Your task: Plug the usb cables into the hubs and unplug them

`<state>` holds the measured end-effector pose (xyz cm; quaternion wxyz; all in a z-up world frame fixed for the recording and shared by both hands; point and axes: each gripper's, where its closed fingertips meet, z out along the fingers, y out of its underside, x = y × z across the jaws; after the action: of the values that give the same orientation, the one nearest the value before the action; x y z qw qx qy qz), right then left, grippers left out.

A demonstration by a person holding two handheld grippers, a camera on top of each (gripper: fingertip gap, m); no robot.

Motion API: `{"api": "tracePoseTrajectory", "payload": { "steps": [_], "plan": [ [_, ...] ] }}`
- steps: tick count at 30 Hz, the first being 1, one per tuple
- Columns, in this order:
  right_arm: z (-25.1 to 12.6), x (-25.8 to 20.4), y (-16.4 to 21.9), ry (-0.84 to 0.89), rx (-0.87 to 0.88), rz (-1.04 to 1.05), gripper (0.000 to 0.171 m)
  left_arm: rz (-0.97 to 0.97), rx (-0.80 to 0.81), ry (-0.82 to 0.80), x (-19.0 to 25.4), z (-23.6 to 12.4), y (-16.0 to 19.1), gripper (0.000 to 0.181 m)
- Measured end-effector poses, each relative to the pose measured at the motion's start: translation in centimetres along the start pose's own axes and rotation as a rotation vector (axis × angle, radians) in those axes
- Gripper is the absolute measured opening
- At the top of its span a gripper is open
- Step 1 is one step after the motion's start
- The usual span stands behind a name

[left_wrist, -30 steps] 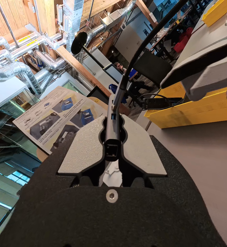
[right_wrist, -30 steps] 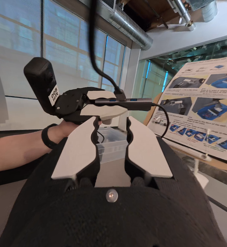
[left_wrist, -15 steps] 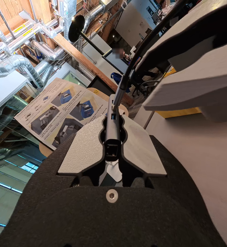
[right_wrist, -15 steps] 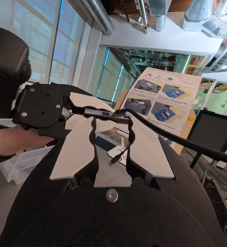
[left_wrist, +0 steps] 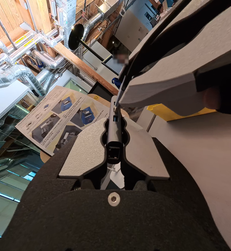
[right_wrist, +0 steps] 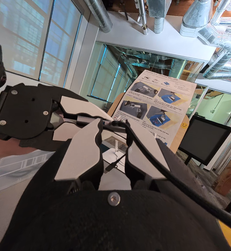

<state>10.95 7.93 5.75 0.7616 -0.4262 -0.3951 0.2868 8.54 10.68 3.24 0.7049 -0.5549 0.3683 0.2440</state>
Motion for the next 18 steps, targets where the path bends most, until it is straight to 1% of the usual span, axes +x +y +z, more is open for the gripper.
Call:
{"api": "tracePoseTrajectory", "payload": {
  "steps": [6,12,18],
  "plan": [
    [0.1,-0.1,1.2,-0.057,-0.083,0.004,0.03,0.023,0.011,0.013,0.4,0.0,-0.2,0.017],
    [-0.2,0.3,1.2,-0.061,-0.101,0.032,0.019,0.052,0.006,0.015,0.7,0.1,-0.1,0.017],
    [-0.2,0.3,1.6,-0.092,-0.149,0.061,0.019,0.102,0.0,0.009,0.9,0.1,0.2,0.017]
  ]
}}
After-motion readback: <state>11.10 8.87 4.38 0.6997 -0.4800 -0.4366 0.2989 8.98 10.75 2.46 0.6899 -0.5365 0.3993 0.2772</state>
